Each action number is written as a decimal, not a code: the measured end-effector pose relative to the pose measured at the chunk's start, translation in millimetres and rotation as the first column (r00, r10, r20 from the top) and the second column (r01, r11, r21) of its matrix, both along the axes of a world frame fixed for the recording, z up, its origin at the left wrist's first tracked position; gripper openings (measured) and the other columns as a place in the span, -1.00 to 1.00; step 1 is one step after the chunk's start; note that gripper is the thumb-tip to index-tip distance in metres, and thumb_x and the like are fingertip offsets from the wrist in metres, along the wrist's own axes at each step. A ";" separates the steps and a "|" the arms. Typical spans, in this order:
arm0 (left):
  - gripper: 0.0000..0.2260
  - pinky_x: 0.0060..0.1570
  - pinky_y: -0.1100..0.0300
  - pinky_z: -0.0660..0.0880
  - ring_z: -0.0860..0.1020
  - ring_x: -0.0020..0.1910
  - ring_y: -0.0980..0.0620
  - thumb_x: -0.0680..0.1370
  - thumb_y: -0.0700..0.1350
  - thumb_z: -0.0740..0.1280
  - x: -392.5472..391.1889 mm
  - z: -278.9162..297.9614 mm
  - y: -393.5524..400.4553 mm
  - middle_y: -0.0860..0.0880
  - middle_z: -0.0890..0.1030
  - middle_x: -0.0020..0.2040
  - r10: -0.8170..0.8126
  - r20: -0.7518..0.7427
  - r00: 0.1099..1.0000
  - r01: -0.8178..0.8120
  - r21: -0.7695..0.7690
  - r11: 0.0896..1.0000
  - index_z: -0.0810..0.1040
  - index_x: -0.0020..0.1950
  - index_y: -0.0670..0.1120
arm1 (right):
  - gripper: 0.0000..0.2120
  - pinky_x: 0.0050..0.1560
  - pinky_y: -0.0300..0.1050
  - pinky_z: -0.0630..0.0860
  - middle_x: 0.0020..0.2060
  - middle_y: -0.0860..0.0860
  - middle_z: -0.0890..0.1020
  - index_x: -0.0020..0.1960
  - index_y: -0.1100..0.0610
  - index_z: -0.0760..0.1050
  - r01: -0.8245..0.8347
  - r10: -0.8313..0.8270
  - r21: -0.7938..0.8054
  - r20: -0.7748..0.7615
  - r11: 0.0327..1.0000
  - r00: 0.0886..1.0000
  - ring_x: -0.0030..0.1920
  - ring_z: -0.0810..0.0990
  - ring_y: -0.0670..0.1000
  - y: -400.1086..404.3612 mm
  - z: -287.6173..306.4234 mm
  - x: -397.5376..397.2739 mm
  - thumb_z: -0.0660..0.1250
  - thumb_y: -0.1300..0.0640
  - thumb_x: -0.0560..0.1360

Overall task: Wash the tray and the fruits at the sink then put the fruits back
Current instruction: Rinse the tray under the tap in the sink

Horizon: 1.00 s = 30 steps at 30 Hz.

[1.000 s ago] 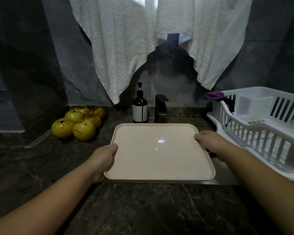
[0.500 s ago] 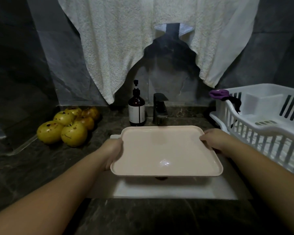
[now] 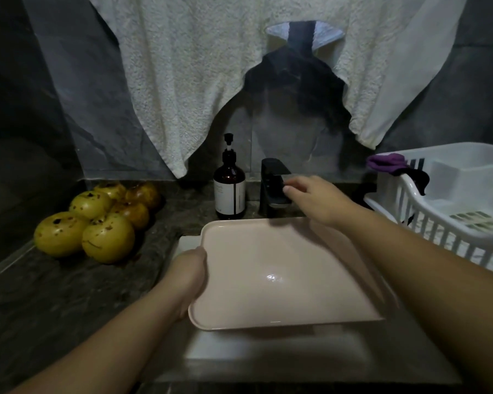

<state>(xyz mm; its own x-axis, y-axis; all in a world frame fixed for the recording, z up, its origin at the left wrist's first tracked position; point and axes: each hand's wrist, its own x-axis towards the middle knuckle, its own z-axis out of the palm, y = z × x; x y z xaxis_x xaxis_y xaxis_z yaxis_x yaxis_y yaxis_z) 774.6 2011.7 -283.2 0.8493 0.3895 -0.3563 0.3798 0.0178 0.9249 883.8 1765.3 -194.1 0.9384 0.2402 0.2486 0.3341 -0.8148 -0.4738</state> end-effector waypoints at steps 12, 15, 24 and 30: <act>-0.78 -0.14 0.12 0.44 0.58 -0.10 -0.06 0.76 -0.05 0.16 -4.2 4.3 -3.6 -0.08 0.60 -0.09 0.035 0.037 0.999 -0.035 0.001 0.999 0.53 0.13 -0.14 | -0.51 0.35 -0.01 0.41 0.44 0.10 0.41 0.58 -0.09 0.28 0.026 -0.019 0.120 -0.054 0.992 0.998 0.36 0.49 0.13 12.9 -2.6 13.6 0.25 -0.03 0.67; -0.68 0.16 0.02 0.52 0.62 0.05 -0.16 0.76 -0.02 0.15 -5.1 2.1 -3.1 -0.17 0.65 0.06 0.012 0.033 0.999 -0.012 0.020 1.000 0.58 0.24 -0.21 | -0.50 0.32 -0.05 0.40 0.46 0.12 0.39 0.59 -0.10 0.26 0.012 -0.001 0.144 -0.077 0.989 0.997 0.37 0.47 0.14 13.4 -2.5 13.8 0.24 -0.01 0.67; -0.70 0.17 0.04 0.50 0.61 0.07 -0.14 0.76 -0.03 0.14 -5.1 2.9 -4.3 -0.18 0.65 0.10 0.024 0.054 0.998 -0.027 0.064 0.998 0.58 0.18 -0.18 | -0.51 0.15 -0.05 0.44 0.42 0.13 0.43 0.56 -0.13 0.29 0.001 0.022 0.194 -0.115 0.981 0.993 0.21 0.52 0.12 12.6 3.0 14.6 0.28 0.04 0.66; -0.68 0.09 0.05 0.49 0.62 0.04 -0.16 0.76 -0.01 0.14 -6.9 1.7 -3.5 -0.21 0.66 0.11 0.002 0.038 0.999 -0.003 0.047 0.999 0.59 0.19 -0.20 | -0.50 -0.03 -0.13 0.44 0.39 0.10 0.41 0.56 -0.17 0.27 -0.010 0.049 0.260 -0.143 0.966 0.988 0.12 0.52 0.07 12.9 1.3 16.0 0.27 0.06 0.66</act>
<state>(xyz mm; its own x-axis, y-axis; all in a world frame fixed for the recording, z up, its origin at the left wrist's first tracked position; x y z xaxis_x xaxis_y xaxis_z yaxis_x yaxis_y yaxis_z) 767.6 2008.2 -281.6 0.8609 0.4072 -0.3051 0.3445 -0.0251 0.9385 899.8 1778.2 -192.8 0.9628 0.2140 0.1652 0.2666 -0.6493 -0.7123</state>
